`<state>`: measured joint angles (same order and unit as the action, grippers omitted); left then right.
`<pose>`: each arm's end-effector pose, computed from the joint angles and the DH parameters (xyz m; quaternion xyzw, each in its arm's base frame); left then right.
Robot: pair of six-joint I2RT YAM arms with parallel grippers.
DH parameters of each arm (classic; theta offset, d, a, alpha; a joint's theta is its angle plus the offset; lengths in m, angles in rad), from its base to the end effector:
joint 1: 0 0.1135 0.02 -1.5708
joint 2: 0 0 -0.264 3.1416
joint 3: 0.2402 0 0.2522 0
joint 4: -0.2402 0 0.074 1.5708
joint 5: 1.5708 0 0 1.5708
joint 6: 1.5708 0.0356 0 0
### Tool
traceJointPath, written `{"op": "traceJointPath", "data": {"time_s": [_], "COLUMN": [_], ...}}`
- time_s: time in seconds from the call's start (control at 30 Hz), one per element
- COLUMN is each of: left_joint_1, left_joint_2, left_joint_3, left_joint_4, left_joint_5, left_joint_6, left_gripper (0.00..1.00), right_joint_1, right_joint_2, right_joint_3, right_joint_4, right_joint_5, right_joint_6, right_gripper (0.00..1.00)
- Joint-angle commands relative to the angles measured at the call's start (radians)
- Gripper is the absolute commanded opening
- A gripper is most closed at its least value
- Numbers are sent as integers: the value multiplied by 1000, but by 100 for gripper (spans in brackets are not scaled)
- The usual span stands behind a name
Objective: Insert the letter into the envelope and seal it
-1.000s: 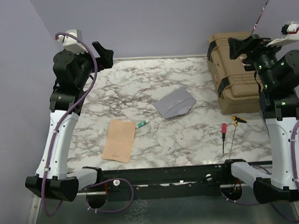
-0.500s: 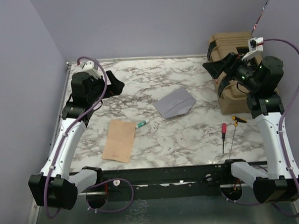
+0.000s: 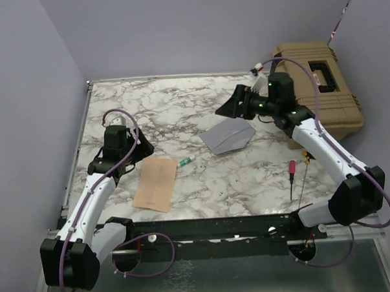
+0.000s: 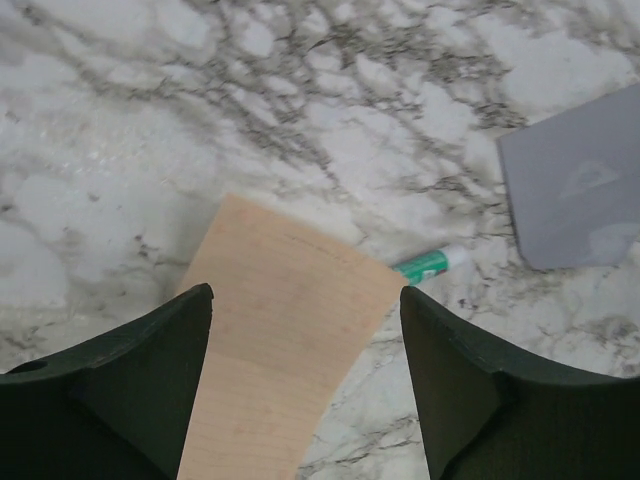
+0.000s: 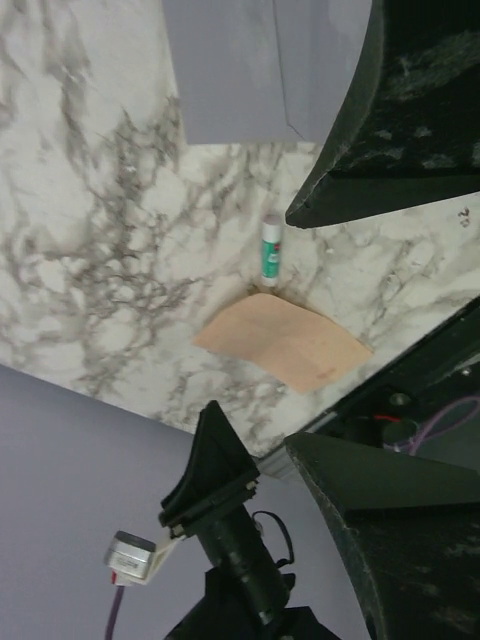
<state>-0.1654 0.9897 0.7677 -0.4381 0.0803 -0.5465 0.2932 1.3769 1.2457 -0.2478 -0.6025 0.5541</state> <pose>0.2103 -0.0380 0.2716 -0.1526 0.8845 -0.1869 0.3993 0.2965 0.1106 0.3618 -0.0623 0.8053 0.4442 0.3876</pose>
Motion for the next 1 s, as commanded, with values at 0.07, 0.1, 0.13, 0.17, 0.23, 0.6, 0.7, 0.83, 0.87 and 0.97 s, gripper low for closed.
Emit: {"op": "traceJointPath", "data": {"time_s": [0.07, 0.1, 0.13, 0.17, 0.23, 0.6, 0.7, 0.83, 0.87, 0.97], "left_joint_1": [3, 1, 2, 3, 2, 4, 3, 4, 2, 3], "left_joint_2": [-32, -32, -29, -23, -6, -9, -17, -18, -19, -19], "left_joint_3": [-119, -119, -116, -114, -116, -221, -234, -240, -242, -244], "left_joint_4": [-85, -86, -86, -88, -98, -73, -66, -61, -58, -55], "left_joint_5": [-188, -190, -189, -190, -201, -165, -151, -136, -135, -130], "left_joint_6": [-105, -114, -125, -138, -170, -250, -260, -260, -259, -259], "left_gripper": [70, 67, 65, 63, 60, 43, 41, 39, 39, 37], "right_joint_1": [222, 260, 309, 344, 404, 524, 531, 540, 543, 546], "right_joint_2": [147, 188, 252, 297, 371, 580, 601, 625, 630, 651], "right_joint_3": [-45, -32, -17, 1, 32, 106, 111, 116, 114, 121], "right_joint_4": [3, -6, -19, -31, -32, 53, 74, 87, 99, 123], "right_joint_5": [152, 168, 182, 199, 225, 235, 220, 230, 230, 223], "right_joint_6": [15, 2, -10, -19, -32, 29, 51, 74, 78, 88], "right_gripper": [83, 81, 80, 79, 78, 59, 52, 51, 51, 51]}}
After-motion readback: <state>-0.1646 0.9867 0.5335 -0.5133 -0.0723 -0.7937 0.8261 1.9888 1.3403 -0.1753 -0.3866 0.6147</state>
